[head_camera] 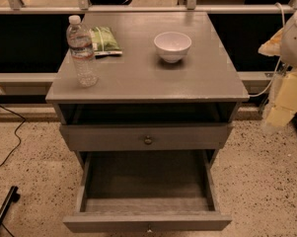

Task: Close middle drawer

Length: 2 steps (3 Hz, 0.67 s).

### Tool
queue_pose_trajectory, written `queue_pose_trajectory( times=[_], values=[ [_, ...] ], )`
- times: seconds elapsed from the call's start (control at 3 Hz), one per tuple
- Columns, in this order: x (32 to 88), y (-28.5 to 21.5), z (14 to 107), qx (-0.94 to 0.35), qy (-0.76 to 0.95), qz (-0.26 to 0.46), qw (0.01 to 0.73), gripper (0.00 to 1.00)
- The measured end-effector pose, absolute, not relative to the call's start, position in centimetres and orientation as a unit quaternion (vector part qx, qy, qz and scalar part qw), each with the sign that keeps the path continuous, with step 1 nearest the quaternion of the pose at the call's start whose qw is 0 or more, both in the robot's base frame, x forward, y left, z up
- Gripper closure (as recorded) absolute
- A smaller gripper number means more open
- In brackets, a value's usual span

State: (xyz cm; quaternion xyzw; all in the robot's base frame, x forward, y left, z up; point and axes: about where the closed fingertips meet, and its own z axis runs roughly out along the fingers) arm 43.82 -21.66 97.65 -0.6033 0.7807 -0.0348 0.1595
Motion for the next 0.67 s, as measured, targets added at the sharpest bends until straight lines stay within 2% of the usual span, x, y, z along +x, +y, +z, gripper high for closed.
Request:
queue_pose_trajectory(
  times=[0.67],
  values=[
    [44.1,-21.3,95.7,-0.606,0.780,-0.022,0.152,0.00]
  ],
)
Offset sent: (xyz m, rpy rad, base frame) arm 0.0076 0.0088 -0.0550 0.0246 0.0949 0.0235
